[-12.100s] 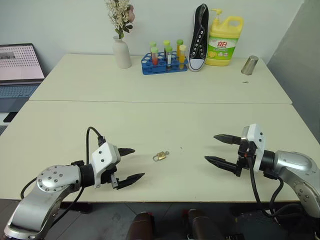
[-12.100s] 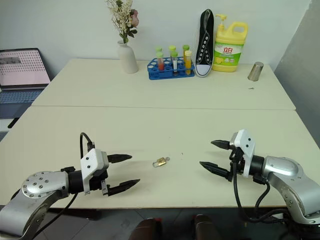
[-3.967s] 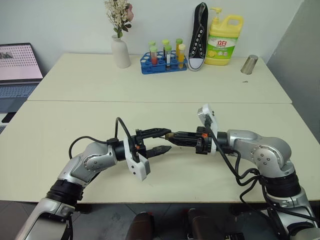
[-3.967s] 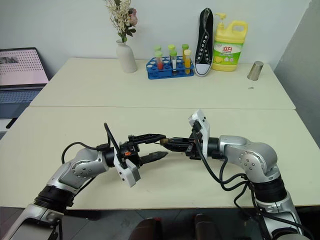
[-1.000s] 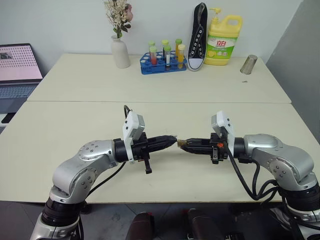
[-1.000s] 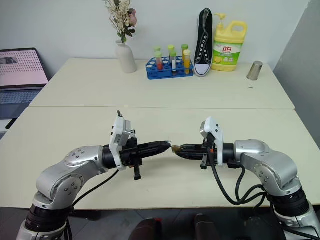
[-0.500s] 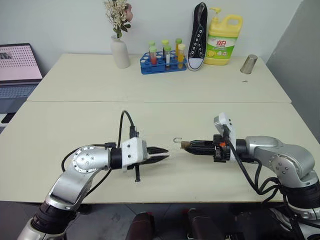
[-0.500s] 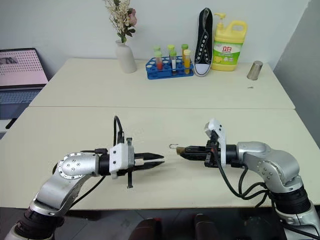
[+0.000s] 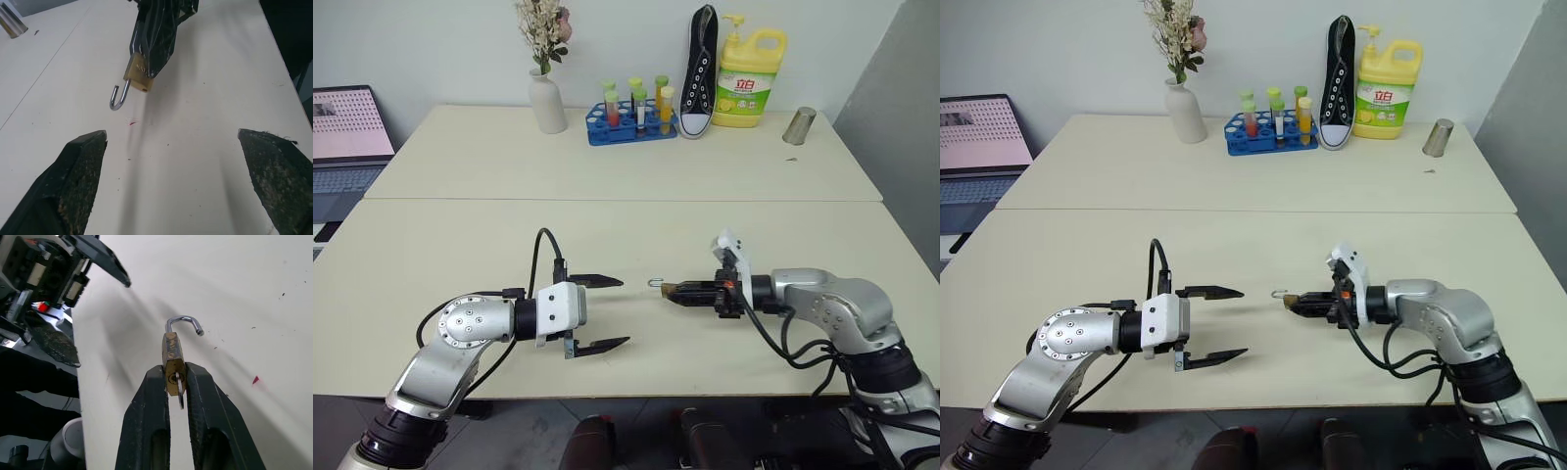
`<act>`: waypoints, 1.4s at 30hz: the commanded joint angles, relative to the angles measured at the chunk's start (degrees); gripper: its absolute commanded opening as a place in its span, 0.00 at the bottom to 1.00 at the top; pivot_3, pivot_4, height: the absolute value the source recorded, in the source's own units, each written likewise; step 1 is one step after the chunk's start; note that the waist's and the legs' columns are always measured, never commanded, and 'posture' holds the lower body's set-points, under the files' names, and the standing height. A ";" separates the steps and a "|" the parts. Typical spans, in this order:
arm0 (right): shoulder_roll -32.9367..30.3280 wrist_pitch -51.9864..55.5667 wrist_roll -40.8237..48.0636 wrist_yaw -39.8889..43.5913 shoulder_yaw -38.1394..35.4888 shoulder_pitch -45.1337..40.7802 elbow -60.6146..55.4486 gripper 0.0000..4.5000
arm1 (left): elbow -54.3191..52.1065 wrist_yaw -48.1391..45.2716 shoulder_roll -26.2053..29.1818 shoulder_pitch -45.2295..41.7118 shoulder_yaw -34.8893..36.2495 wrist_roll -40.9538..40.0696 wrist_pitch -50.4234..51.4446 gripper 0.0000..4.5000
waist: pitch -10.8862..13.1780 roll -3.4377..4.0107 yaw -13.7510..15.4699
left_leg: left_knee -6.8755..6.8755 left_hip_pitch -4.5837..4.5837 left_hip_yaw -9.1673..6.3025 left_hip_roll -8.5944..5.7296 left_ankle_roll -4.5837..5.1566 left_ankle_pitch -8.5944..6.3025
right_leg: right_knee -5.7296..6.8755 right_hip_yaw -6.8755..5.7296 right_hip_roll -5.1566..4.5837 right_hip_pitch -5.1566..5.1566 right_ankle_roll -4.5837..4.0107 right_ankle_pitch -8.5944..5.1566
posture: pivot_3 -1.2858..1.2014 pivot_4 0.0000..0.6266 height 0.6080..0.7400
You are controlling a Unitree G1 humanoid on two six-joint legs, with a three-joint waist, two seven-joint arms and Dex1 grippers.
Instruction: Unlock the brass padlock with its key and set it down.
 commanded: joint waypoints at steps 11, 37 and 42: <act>2.42 15.64 0.53 -1.76 -0.30 -3.16 7.21 0.03 | -2.00 -0.86 0.40 0.79 0.50 0.06 0.86 1.00 | 0.00 0.01 0.00 | 0.00 0.00 -0.01 0.01 0.00 0.00 | 0.01 0.00 -0.02 0.00 -0.01 0.01 | 0.52 0.24 1.00; -18.26 -10.65 -9.55 4.50 -1.64 13.00 -14.09 1.00 | -6.88 0.67 -0.19 1.43 -1.00 -1.71 9.96 1.00 | -0.03 -0.06 0.44 | 0.02 -0.02 -0.03 -0.05 0.00 0.00 | -0.13 -0.04 -0.06 0.08 0.06 0.02 | 0.52 0.24 1.00; -19.83 -21.90 -9.77 7.18 -9.36 19.61 -19.55 1.00 | -6.66 -0.29 0.76 1.40 0.29 -3.25 11.31 1.00 | -0.01 -0.03 0.02 | -0.02 0.02 -0.03 0.01 0.00 0.00 | -0.08 -0.05 0.00 0.04 0.05 0.01 | 0.52 0.24 1.00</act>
